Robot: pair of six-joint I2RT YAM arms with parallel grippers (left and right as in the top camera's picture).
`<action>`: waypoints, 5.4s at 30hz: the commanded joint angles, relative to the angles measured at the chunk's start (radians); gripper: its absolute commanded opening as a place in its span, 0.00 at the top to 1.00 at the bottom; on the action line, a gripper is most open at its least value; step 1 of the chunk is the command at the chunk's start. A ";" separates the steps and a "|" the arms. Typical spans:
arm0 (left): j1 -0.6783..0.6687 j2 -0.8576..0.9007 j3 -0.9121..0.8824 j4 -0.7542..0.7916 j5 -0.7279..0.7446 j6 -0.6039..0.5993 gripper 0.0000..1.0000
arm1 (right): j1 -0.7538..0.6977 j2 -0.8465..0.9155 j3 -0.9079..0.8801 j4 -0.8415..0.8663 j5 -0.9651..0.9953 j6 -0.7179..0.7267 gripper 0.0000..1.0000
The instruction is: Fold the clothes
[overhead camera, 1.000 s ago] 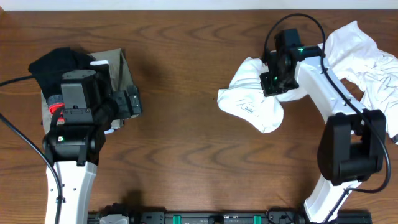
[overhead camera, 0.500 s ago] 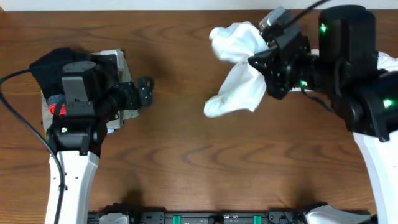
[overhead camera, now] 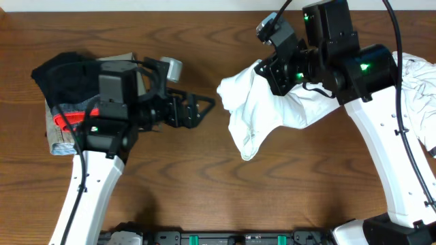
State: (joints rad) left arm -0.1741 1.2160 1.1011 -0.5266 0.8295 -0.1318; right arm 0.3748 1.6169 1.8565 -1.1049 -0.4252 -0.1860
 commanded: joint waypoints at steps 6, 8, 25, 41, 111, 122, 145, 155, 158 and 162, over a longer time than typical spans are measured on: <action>-0.098 0.024 0.022 0.047 0.061 -0.005 0.02 | 0.013 0.014 0.006 0.047 -0.192 -0.010 0.99; -0.106 0.030 0.022 0.074 0.061 -0.005 0.02 | 0.013 0.014 0.006 0.039 -0.229 -0.009 0.99; -0.107 0.128 0.022 0.278 0.015 -0.005 0.94 | 0.013 0.014 0.006 0.028 -0.367 -0.010 0.99; -0.079 0.077 0.023 0.818 -0.151 -0.095 0.94 | -0.010 0.023 -0.010 -0.029 0.420 0.087 0.65; 0.111 -0.158 0.022 -0.792 0.101 0.449 0.94 | 0.120 0.712 -0.018 0.373 0.116 0.051 0.99; 0.111 -0.158 0.023 -0.393 -0.081 0.414 0.94 | -0.011 0.451 0.113 0.288 0.417 0.150 0.99; 0.111 -0.109 0.022 -0.483 -0.010 0.221 0.93 | -0.234 0.203 -0.040 -0.551 0.415 0.259 0.80; 0.111 -0.109 0.022 -0.489 -0.011 0.269 0.92 | -0.239 0.203 -0.137 -0.445 0.418 0.264 0.72; 0.111 -0.109 0.022 -0.490 -0.011 0.269 0.93 | -0.239 0.203 -0.195 -0.394 0.417 0.269 0.73; 0.111 -0.109 0.022 -0.489 -0.011 0.270 0.92 | -0.239 0.203 -0.309 -0.283 0.417 0.289 0.71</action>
State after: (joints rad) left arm -0.0662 1.1072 1.1099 -1.0161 0.8021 0.1127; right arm 0.1406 1.8153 1.6100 -1.4212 -0.0174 0.0727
